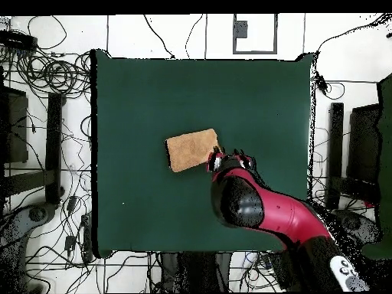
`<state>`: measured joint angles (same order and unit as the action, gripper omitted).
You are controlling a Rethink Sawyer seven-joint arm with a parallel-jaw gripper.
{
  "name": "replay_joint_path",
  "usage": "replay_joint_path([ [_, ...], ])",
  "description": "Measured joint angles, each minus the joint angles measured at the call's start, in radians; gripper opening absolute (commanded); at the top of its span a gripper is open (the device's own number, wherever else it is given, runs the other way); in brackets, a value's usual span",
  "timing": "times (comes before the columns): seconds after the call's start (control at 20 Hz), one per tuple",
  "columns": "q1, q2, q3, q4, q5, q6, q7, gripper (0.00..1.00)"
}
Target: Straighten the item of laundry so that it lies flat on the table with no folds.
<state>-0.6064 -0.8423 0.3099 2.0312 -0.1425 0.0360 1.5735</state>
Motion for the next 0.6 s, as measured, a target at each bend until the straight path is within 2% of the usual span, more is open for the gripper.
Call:
replay_joint_path([
  [0.45, -0.215, 0.135, 0.19, -0.001, -0.12, -0.018, 0.0, 1.0],
  [0.6, -0.256, 0.173, 0.235, -0.002, -0.141, -0.02, 0.0, 1.0],
])
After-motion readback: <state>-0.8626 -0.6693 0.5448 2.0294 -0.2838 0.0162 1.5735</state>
